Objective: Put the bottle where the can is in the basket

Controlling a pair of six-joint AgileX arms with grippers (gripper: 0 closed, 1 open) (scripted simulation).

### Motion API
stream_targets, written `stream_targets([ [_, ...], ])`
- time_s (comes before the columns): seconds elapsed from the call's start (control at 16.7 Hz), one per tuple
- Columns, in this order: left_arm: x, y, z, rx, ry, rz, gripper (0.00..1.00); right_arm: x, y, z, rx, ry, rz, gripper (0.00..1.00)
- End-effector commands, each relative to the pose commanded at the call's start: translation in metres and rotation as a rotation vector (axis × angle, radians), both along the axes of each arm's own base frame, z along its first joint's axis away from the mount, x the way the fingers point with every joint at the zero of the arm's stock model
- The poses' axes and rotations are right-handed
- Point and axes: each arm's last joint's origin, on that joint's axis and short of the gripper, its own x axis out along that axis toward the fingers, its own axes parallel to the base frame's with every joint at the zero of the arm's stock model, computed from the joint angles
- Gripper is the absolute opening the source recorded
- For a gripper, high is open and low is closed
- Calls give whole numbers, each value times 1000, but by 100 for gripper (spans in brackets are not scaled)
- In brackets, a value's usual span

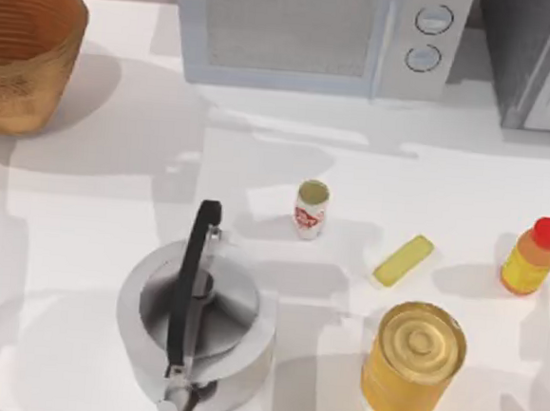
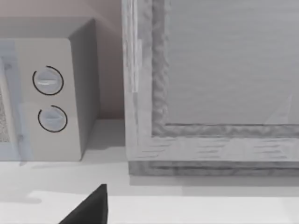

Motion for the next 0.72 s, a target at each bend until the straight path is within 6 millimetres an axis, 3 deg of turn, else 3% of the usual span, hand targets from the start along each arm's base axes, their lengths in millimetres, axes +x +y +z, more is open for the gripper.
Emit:
stream_targets([
  [0.24, 23, -3, -23, 0, -1, -1, 0, 0, 0, 0, 0, 0, 0, 100],
  [0.48, 25, -4, -25, 0, -1, -1, 0, 0, 0, 0, 0, 0, 0, 100],
  [0.72, 25, -4, -25, 0, -1, -1, 30, 0, 0, 0, 0, 0, 0, 100],
])
